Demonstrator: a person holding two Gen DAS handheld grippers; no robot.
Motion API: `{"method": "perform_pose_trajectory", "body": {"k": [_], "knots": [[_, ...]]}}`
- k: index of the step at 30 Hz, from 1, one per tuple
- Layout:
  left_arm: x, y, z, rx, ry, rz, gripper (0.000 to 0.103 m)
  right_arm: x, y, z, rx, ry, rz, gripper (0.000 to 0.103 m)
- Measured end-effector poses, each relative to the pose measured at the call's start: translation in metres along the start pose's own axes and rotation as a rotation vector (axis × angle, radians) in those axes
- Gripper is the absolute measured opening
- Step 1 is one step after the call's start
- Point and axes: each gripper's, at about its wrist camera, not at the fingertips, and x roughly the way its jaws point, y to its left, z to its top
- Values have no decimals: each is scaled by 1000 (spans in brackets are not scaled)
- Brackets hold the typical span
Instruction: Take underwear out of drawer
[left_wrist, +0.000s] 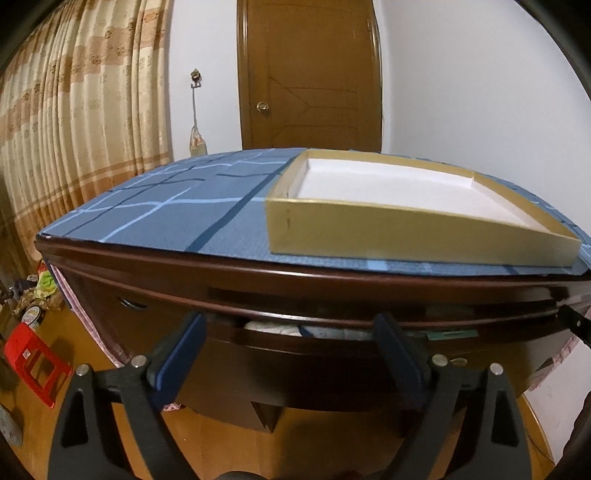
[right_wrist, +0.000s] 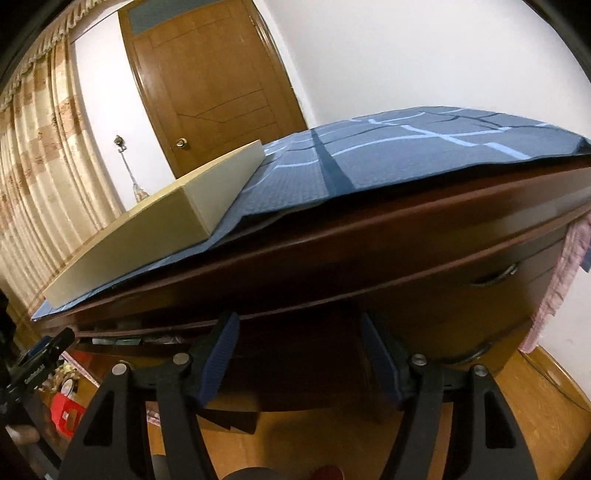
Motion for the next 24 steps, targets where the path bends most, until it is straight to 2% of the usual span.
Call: {"method": "perform_pose_trajectory", "body": {"k": [10,13,24], "knots": [[12,-6,-5,-7,24,15,91,17,-14,-2,34,33,94,69],[11,-7,-6,-3,30,11,91,18,-5,-3,-6,48,67,69],[3,-2,-8,14,42,-7,91,9,0,-3,12,82,34,69]]}}
